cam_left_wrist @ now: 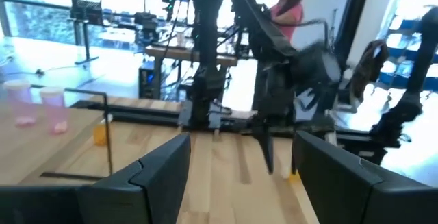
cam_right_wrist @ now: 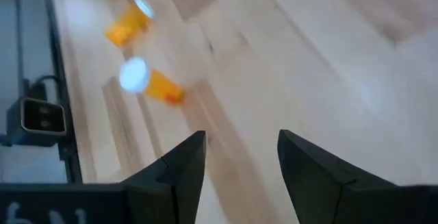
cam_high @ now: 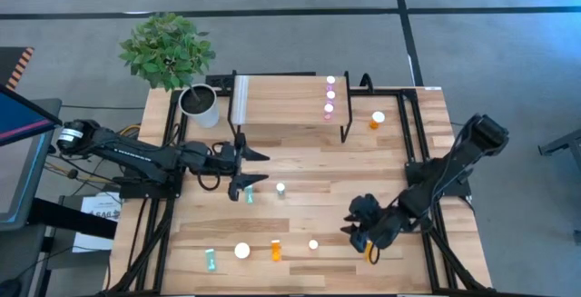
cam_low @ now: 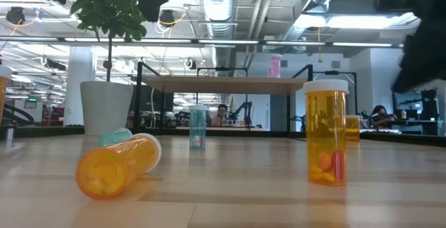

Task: Pick and place medicine bottles onto shelf by color
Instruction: Put the middle orange pill bottle on the shelf

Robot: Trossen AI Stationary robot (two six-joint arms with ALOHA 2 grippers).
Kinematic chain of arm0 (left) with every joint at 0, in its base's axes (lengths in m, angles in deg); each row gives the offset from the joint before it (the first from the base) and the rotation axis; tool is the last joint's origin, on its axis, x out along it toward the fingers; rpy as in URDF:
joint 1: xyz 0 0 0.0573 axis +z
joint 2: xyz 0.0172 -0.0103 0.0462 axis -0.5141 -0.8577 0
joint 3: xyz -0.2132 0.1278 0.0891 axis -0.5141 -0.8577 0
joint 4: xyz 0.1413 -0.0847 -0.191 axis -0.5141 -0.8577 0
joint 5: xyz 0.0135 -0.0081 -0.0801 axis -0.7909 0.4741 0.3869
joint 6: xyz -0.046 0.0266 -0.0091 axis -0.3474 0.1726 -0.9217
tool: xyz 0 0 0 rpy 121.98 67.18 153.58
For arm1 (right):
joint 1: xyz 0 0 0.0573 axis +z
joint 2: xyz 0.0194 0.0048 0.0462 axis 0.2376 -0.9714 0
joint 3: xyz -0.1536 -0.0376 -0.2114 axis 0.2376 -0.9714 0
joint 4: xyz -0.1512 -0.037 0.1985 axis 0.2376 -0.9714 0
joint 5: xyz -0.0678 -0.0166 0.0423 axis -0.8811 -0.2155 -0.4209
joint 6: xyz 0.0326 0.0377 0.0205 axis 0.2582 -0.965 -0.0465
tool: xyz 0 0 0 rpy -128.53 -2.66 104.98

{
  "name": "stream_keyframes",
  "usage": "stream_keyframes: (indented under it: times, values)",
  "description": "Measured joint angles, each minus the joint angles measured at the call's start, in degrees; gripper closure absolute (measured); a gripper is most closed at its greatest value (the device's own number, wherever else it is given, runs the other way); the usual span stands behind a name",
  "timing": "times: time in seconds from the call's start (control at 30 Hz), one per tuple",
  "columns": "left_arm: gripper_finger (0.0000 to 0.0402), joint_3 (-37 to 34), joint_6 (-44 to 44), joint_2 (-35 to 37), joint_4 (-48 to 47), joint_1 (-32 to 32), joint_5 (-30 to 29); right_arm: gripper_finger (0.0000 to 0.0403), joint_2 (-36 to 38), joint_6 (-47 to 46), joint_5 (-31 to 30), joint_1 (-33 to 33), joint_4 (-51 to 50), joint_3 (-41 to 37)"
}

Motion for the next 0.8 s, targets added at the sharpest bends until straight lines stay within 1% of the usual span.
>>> stream_keyframes:
  times: [0.07, 0.17, 0.23, 0.4, 0.5, 0.7, 0.8]
  values:
    - [0.0157, 0.00, -0.07, -0.02, 0.06, 0.00, 0.18, 0.0198, -1.36, -3.28, 0.61, 0.38, -2.72, 1.85]
    - [0.0157, 0.00, -1.07, -0.02, 1.19, 0.00, 0.31, 0.0198, -4.07, -3.27, 0.49, -0.55, -2.86, 4.88]
    - [0.0157, 0.18, -1.66, -0.02, 0.99, -0.06, 1.03, 0.0198, -6.35, 1.33, 0.47, -1.45, -1.85, 7.84]
    - [0.0157, 0.91, -0.83, -0.02, 0.91, -1.55, 2.32, 0.0198, -13.70, 19.33, 0.75, -3.12, -1.90, 17.03]
    - [0.0157, 0.90, -0.38, -0.02, 0.73, -1.98, 2.20, 0.0198, -16.29, 23.57, 1.81, -4.19, -3.87, 20.39]
    - [0.0157, 0.90, -0.08, -0.02, 0.43, -2.05, 2.18, 0.0198, -17.87, 24.89, 4.04, -5.61, -3.11, 20.82]
    - [0.0157, 0.90, 0.11, -0.02, 0.49, -2.05, 2.18, 0.0198, -17.83, 24.99, 4.95, -5.68, -0.21, 20.54]
